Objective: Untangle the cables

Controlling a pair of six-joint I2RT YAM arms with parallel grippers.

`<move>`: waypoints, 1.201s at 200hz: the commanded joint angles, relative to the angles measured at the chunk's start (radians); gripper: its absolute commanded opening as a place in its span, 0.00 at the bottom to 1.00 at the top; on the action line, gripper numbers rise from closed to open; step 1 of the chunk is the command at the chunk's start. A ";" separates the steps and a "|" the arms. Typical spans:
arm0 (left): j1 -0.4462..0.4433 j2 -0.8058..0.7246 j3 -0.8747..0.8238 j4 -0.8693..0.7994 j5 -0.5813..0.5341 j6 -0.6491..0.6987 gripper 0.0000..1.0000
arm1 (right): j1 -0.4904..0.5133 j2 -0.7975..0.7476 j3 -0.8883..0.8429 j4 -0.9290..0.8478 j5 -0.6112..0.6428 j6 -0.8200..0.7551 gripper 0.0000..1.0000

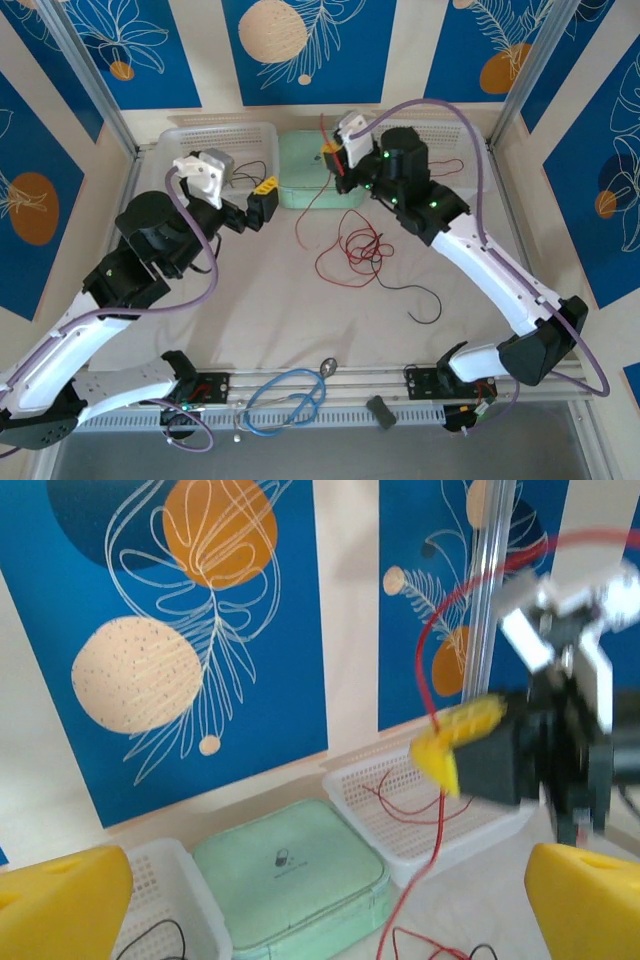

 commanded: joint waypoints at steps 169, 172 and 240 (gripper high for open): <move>-0.006 -0.087 -0.186 -0.019 0.019 -0.128 1.00 | -0.573 0.603 0.401 -0.245 0.184 0.204 0.00; -0.005 -0.085 -0.186 -0.019 0.018 -0.128 1.00 | -0.576 0.616 0.411 -0.265 0.185 0.220 0.00; -0.006 -0.084 -0.162 -0.058 0.012 -0.127 1.00 | -0.636 0.999 0.830 -0.776 0.138 0.435 0.00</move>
